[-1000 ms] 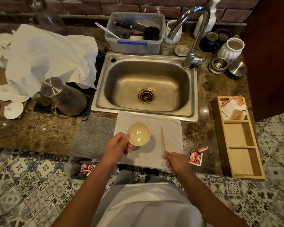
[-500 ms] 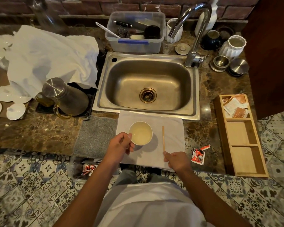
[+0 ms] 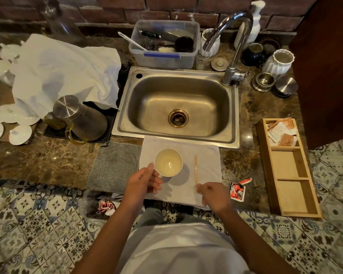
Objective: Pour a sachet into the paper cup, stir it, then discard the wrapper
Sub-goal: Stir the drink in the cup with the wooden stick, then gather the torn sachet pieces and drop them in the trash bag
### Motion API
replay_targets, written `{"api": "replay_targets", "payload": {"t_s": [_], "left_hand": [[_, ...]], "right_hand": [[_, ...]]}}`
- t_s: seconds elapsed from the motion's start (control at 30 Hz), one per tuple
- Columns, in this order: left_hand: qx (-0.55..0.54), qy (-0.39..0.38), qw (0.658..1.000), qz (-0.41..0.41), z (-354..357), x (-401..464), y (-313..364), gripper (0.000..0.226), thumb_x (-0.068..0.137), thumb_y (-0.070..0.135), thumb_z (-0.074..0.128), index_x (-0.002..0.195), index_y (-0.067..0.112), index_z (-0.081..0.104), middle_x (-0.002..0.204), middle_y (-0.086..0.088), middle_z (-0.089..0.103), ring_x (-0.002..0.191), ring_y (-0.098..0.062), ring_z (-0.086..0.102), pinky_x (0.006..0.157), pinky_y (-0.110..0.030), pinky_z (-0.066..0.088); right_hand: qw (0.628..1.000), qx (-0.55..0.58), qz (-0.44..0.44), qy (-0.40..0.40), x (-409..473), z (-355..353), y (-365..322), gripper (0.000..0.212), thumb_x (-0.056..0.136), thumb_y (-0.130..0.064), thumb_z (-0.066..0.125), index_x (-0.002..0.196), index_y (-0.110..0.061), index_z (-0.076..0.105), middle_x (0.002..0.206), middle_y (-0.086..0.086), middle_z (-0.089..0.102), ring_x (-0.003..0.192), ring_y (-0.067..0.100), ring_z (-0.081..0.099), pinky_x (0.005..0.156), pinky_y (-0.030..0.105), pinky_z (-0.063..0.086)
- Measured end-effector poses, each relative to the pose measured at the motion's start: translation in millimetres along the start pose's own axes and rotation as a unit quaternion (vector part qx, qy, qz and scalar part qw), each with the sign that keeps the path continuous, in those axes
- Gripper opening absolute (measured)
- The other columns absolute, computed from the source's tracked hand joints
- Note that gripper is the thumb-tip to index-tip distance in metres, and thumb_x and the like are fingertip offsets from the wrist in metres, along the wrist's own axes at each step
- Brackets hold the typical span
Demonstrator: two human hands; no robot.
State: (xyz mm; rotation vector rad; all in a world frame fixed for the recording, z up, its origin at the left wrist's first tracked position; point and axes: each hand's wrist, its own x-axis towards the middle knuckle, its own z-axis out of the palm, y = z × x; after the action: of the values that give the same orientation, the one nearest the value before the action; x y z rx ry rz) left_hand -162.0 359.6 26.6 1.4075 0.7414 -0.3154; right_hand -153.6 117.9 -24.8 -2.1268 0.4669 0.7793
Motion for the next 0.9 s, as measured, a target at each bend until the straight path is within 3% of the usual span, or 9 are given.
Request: {"api": "replay_targets", "payload": {"t_s": [0.13,0.27,0.37,0.47,0.6,0.67,0.77,0.9], "left_hand": [[-0.048,-0.006,0.998,-0.030,6,-27,-4,0.051,0.103,0.046,0.046,0.076,0.009,0.069,0.063,-0.011,0.063,0.053,-0.022,0.054,0.056,-0.032,0.043],[-0.044,-0.047,0.998,-0.004,18,-50,1,0.051,0.104,0.045,0.044,0.083,0.005,0.069,0.064,-0.014,0.062,0.053,-0.023,0.053,0.054,-0.032,0.041],[0.014,-0.079,0.997,0.010,34,-51,11,0.044,0.104,0.036,0.047,0.088,0.003,0.070,0.069,-0.016,0.065,0.055,-0.023,0.055,0.056,-0.031,0.043],[0.064,-0.127,0.989,0.032,47,-46,20,0.030,0.104,0.024,0.050,0.096,0.004,0.071,0.072,-0.013,0.067,0.059,-0.023,0.056,0.057,-0.032,0.044],[0.093,-0.206,0.973,0.035,55,-34,34,0.021,0.103,0.018,0.053,0.103,0.010,0.072,0.075,-0.010,0.069,0.064,-0.028,0.056,0.060,-0.038,0.043],[0.107,-0.236,0.965,0.037,58,-29,47,0.019,0.102,0.020,0.055,0.107,0.013,0.072,0.078,-0.009,0.071,0.066,-0.026,0.057,0.060,-0.036,0.044],[0.110,-0.265,0.956,0.056,62,-22,65,0.018,0.101,0.019,0.057,0.110,0.013,0.072,0.079,-0.007,0.072,0.063,-0.020,0.059,0.054,-0.026,0.046],[0.162,-0.301,0.936,0.083,76,-12,75,0.015,0.098,0.023,0.062,0.108,0.019,0.074,0.084,-0.004,0.073,0.067,-0.017,0.062,0.062,-0.030,0.049]], "right_hand": [[0.998,-0.037,-0.049,0.018,-4,-13,5,0.036,0.097,-0.040,0.059,0.070,-0.022,0.074,0.052,-0.002,0.070,0.057,0.012,0.068,0.064,0.029,0.051],[0.994,-0.077,-0.069,0.025,-7,-28,15,0.023,0.096,-0.041,0.060,0.084,-0.027,0.075,0.056,-0.007,0.070,0.057,0.006,0.067,0.063,0.027,0.053],[0.989,-0.117,-0.076,0.051,-15,-38,19,0.016,0.098,-0.040,0.059,0.093,-0.032,0.073,0.060,-0.012,0.066,0.060,0.001,0.062,0.056,0.024,0.042],[0.989,-0.092,-0.086,0.081,-22,-40,23,0.013,0.097,-0.036,0.062,0.094,-0.030,0.073,0.059,-0.011,0.062,0.058,0.004,0.060,0.053,0.025,0.040],[0.988,-0.023,-0.058,0.139,-33,-37,27,0.010,0.095,-0.033,0.066,0.098,-0.028,0.073,0.065,-0.004,0.068,0.064,0.017,0.068,0.062,0.037,0.058],[0.985,-0.001,-0.051,0.168,-41,-35,28,0.012,0.095,-0.031,0.067,0.101,-0.024,0.074,0.061,-0.003,0.068,0.060,0.017,0.067,0.056,0.032,0.055],[0.981,0.035,-0.026,0.191,-50,-32,27,0.013,0.095,-0.031,0.069,0.104,-0.023,0.074,0.061,-0.002,0.066,0.052,0.012,0.060,0.044,0.015,0.043],[0.974,0.069,0.006,0.214,-57,-33,27,0.018,0.093,-0.031,0.071,0.111,-0.025,0.073,0.070,0.001,0.069,0.057,0.013,0.061,0.052,0.025,0.048]]}}
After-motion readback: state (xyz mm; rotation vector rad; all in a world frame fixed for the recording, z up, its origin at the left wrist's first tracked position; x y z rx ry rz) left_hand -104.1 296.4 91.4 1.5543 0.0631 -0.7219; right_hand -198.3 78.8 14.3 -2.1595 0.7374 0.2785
